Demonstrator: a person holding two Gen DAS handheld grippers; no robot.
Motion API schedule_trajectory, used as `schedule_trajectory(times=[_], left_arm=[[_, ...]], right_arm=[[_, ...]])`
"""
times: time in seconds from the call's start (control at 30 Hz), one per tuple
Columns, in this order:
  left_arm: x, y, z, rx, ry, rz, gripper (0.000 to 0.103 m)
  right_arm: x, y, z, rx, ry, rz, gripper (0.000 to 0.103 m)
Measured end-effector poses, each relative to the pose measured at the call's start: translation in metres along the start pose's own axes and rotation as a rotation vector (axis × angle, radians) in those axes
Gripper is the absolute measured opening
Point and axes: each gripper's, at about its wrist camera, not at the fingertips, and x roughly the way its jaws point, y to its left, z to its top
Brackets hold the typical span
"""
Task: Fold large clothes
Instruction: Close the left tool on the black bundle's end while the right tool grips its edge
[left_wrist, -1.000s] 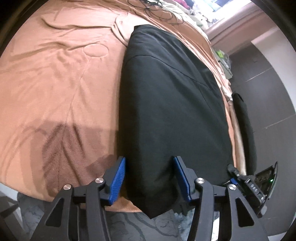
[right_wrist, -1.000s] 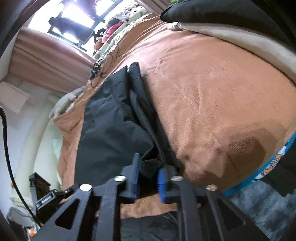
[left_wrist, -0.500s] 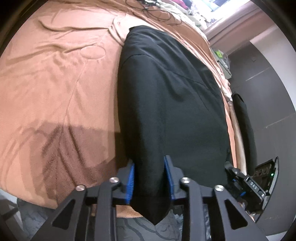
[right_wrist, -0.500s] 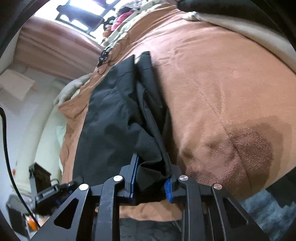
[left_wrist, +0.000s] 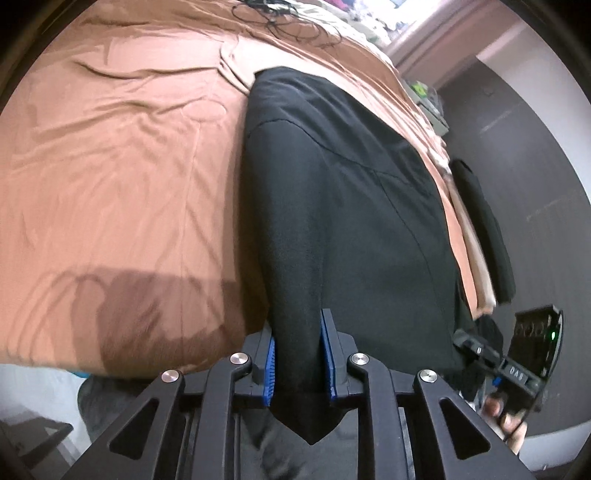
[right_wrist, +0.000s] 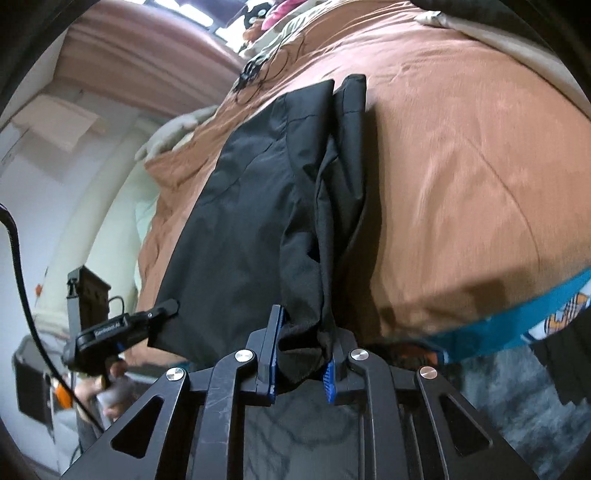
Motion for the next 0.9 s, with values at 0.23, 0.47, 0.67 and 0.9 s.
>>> schedule_trajectory(times=[0.23, 0.47, 0.67, 0.9], left_arm=[[0.005, 0.014, 0.004, -0.007, 0.025, -0.010, 0.037], [0.019, 0.024, 0.038, -0.061, -0.011, -0.022, 0.045], [0.039, 0.028, 0.072, -0.083, -0.002, -0.024, 0.050], [0.060, 0.029, 0.109, -0.089, 0.012, -0.012, 0.056]], right_arm=[[-0.009, 0.003, 0.019, -0.063, 0.002, -0.082, 0.062], [0.002, -0.017, 0.070, -0.015, -0.037, -0.053, 0.084], [0.038, -0.030, 0.101, 0.024, 0.027, -0.006, 0.090], [0.067, -0.038, 0.132, 0.037, 0.076, 0.031, 0.090]])
